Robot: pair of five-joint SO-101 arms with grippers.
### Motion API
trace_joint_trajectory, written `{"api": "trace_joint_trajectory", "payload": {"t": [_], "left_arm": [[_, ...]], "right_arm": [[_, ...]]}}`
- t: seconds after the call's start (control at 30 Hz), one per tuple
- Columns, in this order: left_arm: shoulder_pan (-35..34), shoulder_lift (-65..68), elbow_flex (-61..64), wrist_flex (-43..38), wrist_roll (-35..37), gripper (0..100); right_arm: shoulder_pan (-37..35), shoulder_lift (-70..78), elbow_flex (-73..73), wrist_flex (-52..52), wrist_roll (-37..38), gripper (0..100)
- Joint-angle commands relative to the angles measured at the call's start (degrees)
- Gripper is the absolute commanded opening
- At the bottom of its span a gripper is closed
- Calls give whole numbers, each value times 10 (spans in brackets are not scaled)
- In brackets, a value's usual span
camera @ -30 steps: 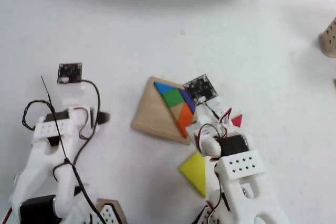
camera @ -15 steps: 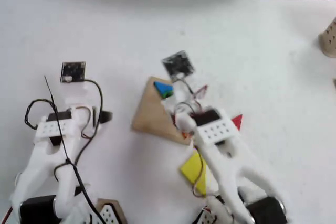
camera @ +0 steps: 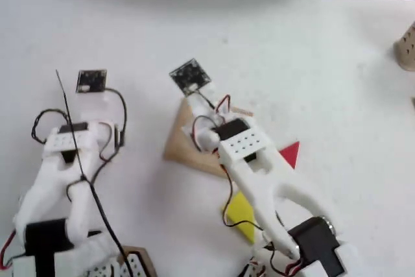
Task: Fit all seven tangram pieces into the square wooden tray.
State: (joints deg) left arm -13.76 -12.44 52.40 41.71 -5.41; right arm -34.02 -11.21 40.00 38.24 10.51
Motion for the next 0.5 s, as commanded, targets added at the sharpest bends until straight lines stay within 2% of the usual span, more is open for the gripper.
{"api": "trace_joint_trajectory", "payload": {"t": [0.0, 0.07, 0.23, 0.47], "left_arm": [[-11, 58, -91, 53, -4, 53], [-27, 67, -107, 62, -4, 45], [-36, 67, -110, 62, -4, 24], [-36, 67, -110, 62, -4, 24]], "right_arm": [[-55, -18, -11, 15, 23, 19], [-85, -14, 5, 13, 53, 19], [-128, -12, 55, -25, 75, 19], [-128, 7, 59, -47, 78, 20]]}}
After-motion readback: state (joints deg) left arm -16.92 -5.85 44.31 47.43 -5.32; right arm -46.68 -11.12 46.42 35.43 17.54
